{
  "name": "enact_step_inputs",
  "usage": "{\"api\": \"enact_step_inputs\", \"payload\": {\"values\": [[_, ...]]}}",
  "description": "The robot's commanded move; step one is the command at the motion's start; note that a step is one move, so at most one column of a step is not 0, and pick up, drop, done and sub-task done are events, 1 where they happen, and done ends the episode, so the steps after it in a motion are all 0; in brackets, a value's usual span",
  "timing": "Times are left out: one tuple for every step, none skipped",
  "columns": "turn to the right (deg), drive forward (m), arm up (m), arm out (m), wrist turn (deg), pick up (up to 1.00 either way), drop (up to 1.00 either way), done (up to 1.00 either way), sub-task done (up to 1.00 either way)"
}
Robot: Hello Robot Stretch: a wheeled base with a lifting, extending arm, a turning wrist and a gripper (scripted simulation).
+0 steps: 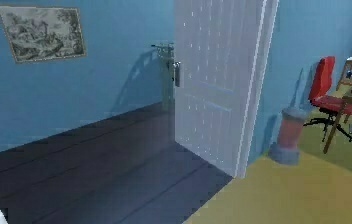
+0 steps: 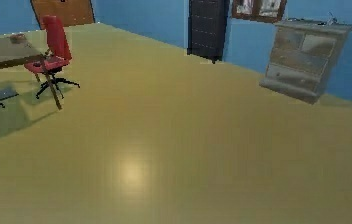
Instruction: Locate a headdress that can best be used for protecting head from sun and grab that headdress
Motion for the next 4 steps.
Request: {"api": "enact_step_inputs", "payload": {"values": [[0.0, 0.55, 0.0, 0.0, 0.0, 0.0, 0.0, 0.0, 0.0], [-18.0, 0.0, 0.0, 0.0, 0.0, 0.0, 0.0, 0.0, 0.0], [-3.0, 0.0, 0.0, 0.0, 0.0, 0.0, 0.0, 0.0, 0.0], [0.0, 1.0, 0.0, 0.0, 0.0, 0.0, 0.0, 0.0, 0.0]]}}
